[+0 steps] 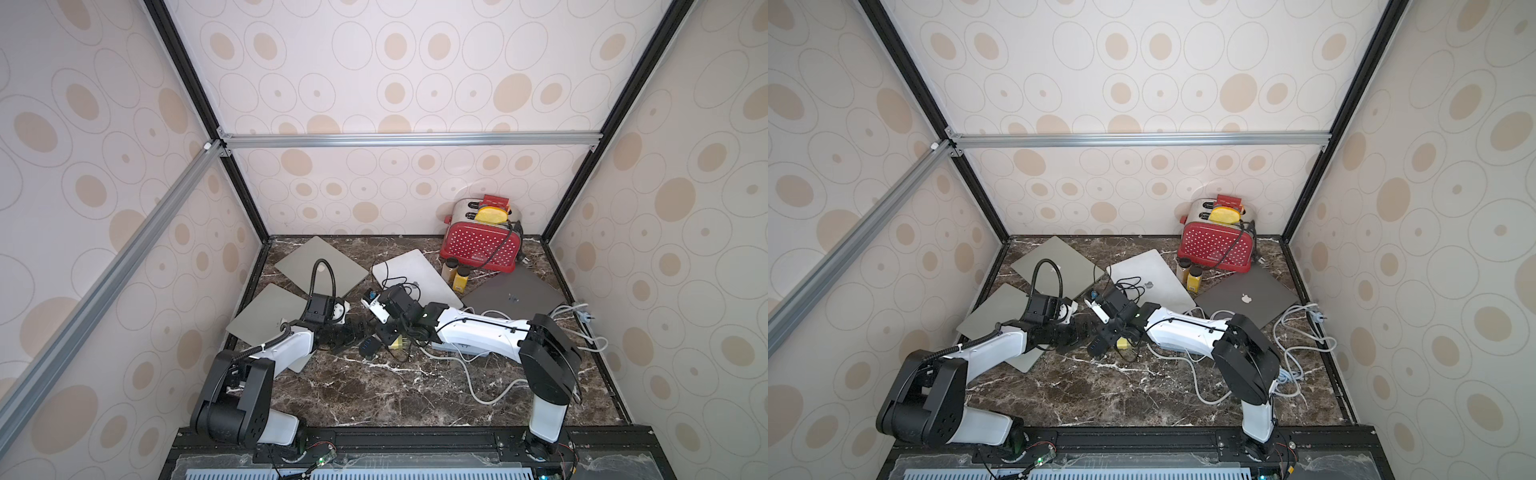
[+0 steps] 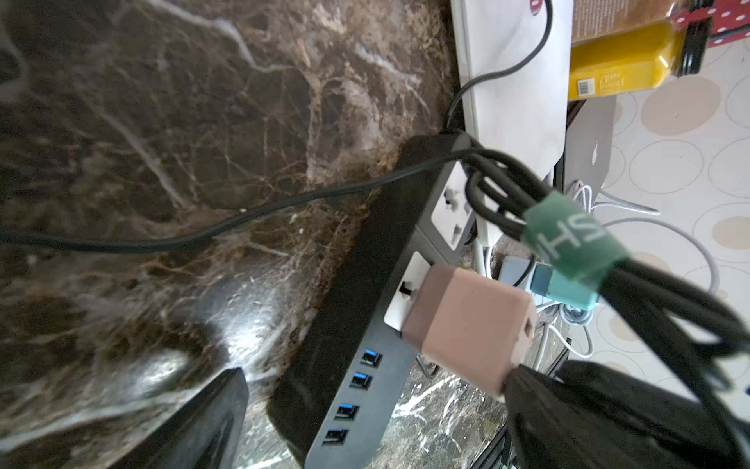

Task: Unplug the laptop charger
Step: Remove the charging cable from the plug.

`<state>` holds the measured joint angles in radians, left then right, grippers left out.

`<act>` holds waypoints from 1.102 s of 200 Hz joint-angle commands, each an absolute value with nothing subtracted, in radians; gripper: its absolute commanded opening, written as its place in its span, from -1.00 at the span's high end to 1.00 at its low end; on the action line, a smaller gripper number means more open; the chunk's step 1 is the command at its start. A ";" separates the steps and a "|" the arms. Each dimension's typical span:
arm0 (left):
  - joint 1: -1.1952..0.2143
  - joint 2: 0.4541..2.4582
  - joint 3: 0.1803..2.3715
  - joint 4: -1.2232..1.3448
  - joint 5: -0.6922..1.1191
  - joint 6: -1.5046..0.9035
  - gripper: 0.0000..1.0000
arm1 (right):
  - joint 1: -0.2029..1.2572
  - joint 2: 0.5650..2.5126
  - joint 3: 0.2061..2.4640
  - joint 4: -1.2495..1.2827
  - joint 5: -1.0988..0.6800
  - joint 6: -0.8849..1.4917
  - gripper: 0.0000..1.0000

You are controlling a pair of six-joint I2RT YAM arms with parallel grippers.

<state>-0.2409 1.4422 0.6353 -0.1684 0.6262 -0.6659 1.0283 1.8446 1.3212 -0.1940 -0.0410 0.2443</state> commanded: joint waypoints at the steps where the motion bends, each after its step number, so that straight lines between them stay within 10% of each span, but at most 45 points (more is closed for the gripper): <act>1: -0.275 1.519 0.557 -0.393 0.449 -0.635 -0.98 | 0.998 1.792 1.331 -0.077 -0.131 0.312 1.00; 93: -0.279 1.545 0.553 -0.379 0.447 -0.639 -0.98 | 1.105 1.847 1.522 -0.322 0.166 0.141 1.00; 220: -0.281 1.543 0.552 -0.377 0.445 -0.639 -0.98 | 0.993 1.786 1.483 -0.204 -0.093 0.316 1.00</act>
<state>-0.2501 1.4586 0.6327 -0.1574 0.6529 -0.6659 1.0271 1.8896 1.4628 -0.4026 -0.0334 0.2516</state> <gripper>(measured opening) 0.990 0.084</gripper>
